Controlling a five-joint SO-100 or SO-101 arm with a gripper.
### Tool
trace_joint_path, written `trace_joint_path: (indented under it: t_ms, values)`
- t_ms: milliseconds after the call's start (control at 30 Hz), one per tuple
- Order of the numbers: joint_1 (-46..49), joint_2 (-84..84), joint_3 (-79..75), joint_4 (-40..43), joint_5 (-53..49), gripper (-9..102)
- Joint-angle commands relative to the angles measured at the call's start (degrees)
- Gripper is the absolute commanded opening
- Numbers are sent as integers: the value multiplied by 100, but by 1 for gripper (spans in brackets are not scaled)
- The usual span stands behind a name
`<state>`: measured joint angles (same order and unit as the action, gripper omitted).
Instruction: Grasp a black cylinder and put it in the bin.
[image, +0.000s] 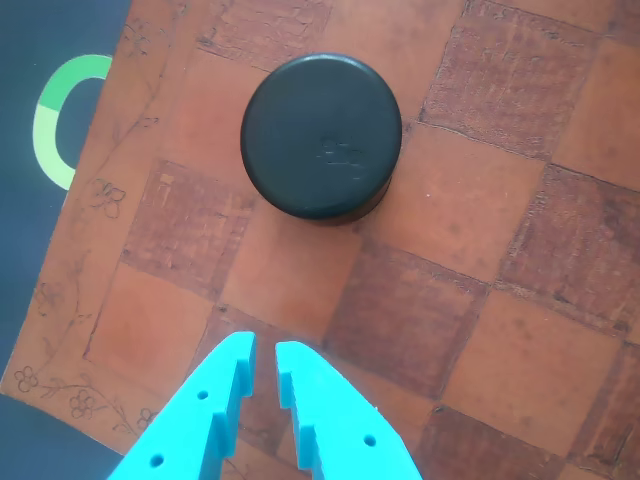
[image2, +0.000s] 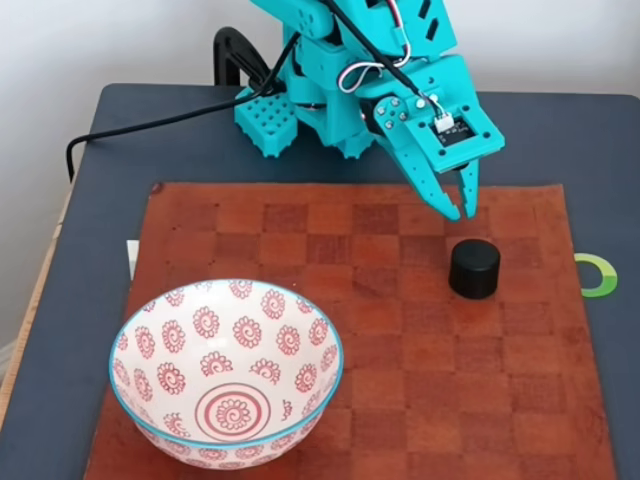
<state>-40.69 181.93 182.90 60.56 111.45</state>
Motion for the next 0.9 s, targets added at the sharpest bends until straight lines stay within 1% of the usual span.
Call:
trace_joint_path:
  t_ms: [0,533,600,733,867]
  values:
    - [-26,53,-149,-9,35,0]
    - [-62,-44,-1239,44,-62,0]
    - [-62,-44,-1450,237,-70,0]
    - [-53,-53,-2013,1002,-70,0]
    - [-35,-70,-2479,1459,-62,0]
